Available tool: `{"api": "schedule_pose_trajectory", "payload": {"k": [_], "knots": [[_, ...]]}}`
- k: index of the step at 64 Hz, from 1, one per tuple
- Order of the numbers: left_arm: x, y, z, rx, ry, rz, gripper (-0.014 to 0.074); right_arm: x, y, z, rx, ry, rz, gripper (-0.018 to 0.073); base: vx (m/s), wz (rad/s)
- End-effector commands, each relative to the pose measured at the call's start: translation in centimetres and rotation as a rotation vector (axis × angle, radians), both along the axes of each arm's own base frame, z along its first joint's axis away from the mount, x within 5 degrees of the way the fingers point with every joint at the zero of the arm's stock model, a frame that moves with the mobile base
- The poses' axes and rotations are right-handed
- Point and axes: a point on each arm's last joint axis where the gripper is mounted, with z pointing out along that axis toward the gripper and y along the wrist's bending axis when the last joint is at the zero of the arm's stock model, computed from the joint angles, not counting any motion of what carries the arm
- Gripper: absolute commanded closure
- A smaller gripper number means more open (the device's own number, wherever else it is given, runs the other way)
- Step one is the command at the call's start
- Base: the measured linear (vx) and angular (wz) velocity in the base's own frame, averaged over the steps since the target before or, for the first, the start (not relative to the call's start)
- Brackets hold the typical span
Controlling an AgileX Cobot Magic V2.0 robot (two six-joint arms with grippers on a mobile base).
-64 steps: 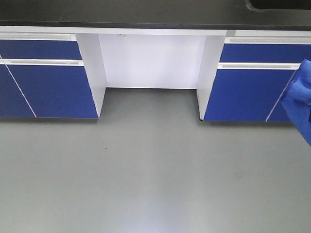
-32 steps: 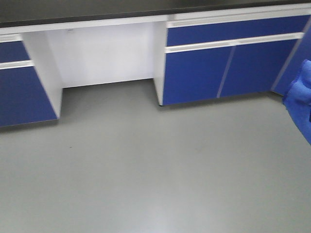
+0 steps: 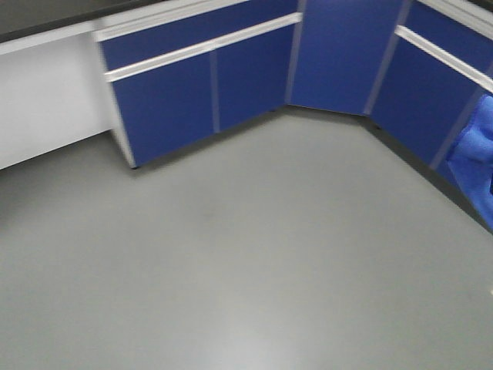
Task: Wipe right workspace with blue cloth
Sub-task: 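Drive the base backward and turn while the right gripper holds the cloth, then drive the base forward to the other counter holding the cloth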
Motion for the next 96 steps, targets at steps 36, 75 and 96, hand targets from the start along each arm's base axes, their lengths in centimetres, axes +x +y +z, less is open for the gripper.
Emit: {"api": "schedule_pose_trajectory", "payload": {"k": [36,75,96], "knots": [[0.03,-0.05,-0.23,-0.014,-0.065,-0.005,0.0602,0.22,-0.10,1.79,-0.011,-0.115,-0.005,0.0564,-0.10,-0.90],[0.03,-0.05,-0.23,-0.014,-0.065,-0.005,0.0602,0.10,-0.09,1.73,-0.010,-0.105,-0.005,0.0564,-0.03,-0.56],[0.03,-0.05,-0.23,-0.014,-0.065,-0.005,0.0602,-0.01,-0.08,1.51,-0.008,-0.078,-0.005,0.0564,0.06,-0.21]]}}
